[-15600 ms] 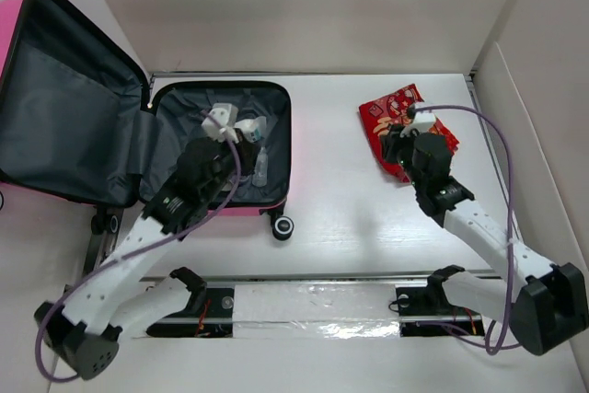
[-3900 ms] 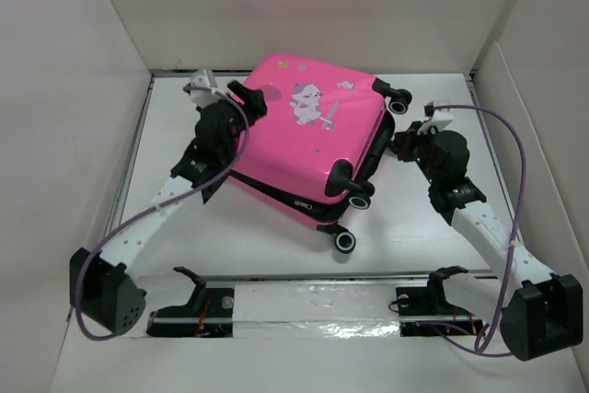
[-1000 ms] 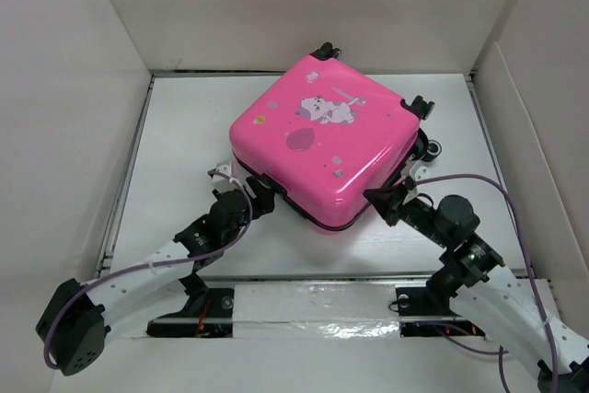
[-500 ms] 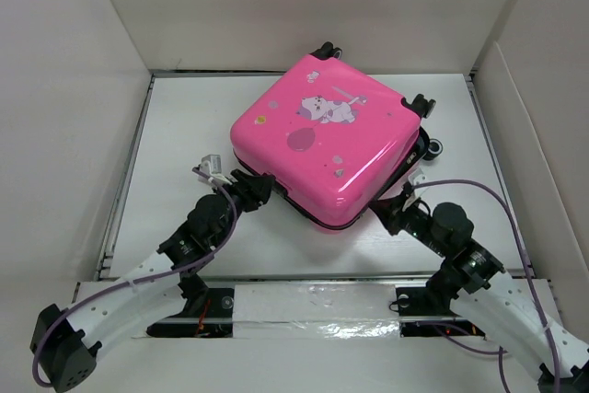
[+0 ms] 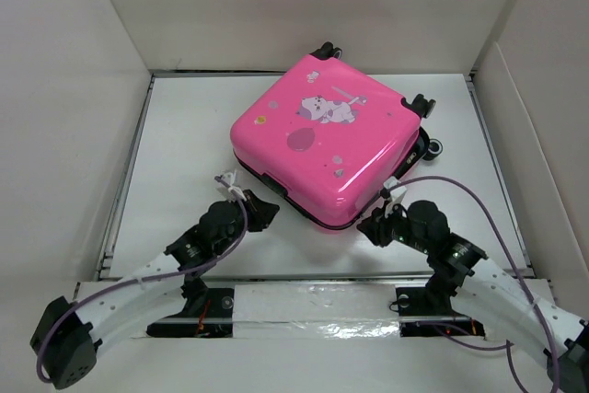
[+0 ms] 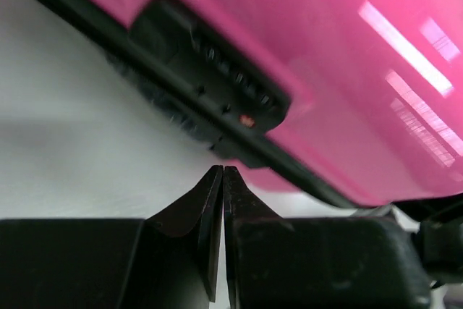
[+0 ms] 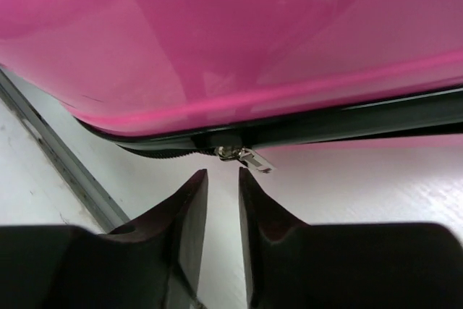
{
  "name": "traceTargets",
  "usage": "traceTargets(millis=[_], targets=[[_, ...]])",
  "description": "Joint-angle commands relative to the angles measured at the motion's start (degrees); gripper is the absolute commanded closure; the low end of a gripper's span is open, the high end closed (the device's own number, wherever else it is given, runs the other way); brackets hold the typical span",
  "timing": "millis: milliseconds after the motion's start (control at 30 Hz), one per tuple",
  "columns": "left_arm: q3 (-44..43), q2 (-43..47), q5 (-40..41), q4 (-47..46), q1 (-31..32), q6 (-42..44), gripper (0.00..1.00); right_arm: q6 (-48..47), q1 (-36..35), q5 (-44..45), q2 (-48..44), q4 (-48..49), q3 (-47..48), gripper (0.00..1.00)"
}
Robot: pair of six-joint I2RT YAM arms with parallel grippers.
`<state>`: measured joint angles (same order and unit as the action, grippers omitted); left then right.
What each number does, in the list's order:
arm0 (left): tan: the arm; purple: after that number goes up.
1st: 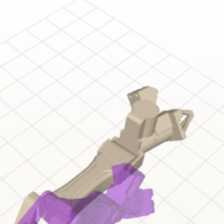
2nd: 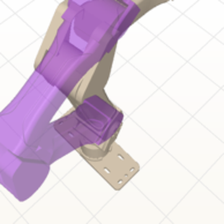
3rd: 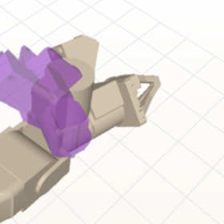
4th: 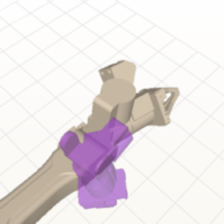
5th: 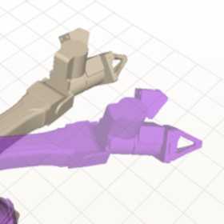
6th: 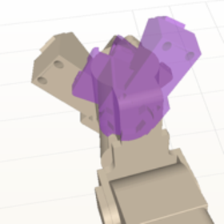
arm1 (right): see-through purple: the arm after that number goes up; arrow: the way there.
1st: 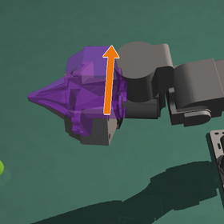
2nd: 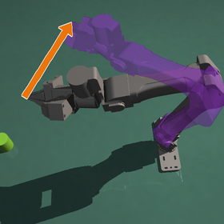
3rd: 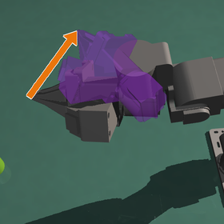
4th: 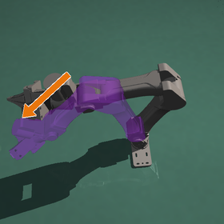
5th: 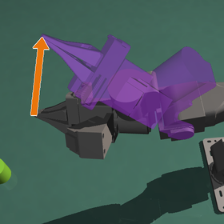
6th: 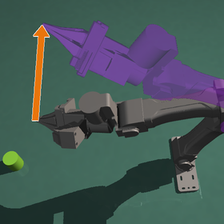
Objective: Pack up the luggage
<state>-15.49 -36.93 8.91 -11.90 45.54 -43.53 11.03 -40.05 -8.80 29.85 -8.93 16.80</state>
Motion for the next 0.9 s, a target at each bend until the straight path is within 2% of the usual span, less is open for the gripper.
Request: traceTargets(millis=[0,67,100,133,167,267,467,567,600,700,733,867], targets=[[1.0,-5.6,-6.6,-8.8,0.8,2.0,0.97,0.1,-1.3,1.7,2.6,1.5,2.2,0.68],[0.2,-9.5,-7.0,-12.9,2.4,3.0,0.91,0.4,-1.3,3.6,3.2,2.7,1.6,0.60],[-0.3,-10.6,-6.5,-13.5,3.6,3.2,0.89,0.5,-1.3,4.0,3.2,3.4,1.3,0.50],[-1.2,-12.3,-6.1,-14.0,3.6,3.4,0.85,0.5,-1.3,4.4,3.2,3.9,1.0,0.46],[-1.5,-13.1,-6.4,-14.8,4.2,3.6,0.78,0.1,-1.3,4.6,3.2,5.5,0.3,0.43],[-2.1,-16.4,-8.5,-18.9,4.2,4.1,0.72,-0.7,-1.3,5.1,3.6,10.2,-1.1,0.40],[-3.0,-20.8,-13.1,-22.5,4.8,4.9,0.73,-4.1,-1.3,5.0,4.6,16.1,-2.1,0.41],[-3.7,-22.0,-13.9,-23.3,5.3,5.6,0.73,-5.0,-1.3,3.8,5.6,18.7,-2.7,0.58],[-3.7,-22.1,-14.2,-24.3,5.3,5.7,0.73,-5.2,-1.3,3.4,5.8,18.8,-2.7,0.74],[-4.5,-23.8,-14.4,-25.8,6.0,6.3,0.73,-5.3,-1.3,2.1,6.3,17.8,-2.6,0.96],[-4.7,-24.8,-14.8,-26.7,6.0,6.4,0.73,-5.1,-1.3,1.3,6.1,16.6,-2.6,1.00],[-5.4,-27.4,-14.4,-30.7,6.6,6.3,0.73,-2.1,-4.0,0.5,4.0,14.9,-4.1,1.00]])
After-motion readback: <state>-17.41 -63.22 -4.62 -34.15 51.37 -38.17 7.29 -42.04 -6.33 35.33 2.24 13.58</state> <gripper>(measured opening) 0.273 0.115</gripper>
